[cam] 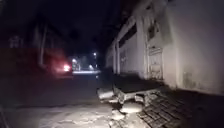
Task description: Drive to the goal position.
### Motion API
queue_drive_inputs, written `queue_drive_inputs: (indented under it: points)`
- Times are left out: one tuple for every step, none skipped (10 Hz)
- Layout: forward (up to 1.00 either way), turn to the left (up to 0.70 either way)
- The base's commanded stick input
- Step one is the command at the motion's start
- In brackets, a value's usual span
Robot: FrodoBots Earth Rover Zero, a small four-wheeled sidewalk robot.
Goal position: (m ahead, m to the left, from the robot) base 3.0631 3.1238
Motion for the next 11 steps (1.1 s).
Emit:
queue_drive_inputs:
  points:
    - [0.06,0.00]
    - [0.06,0.00]
    - [0.05,0.00]
    - [0.65,0.00]
    - [0.69,0.00]
    - [0.69,0.00]
    - [0.69,0.05]
    - [0.69,0.27]
    - [0.69,0.35]
    - [0.69,0.35]
    - [0.69,0.34]
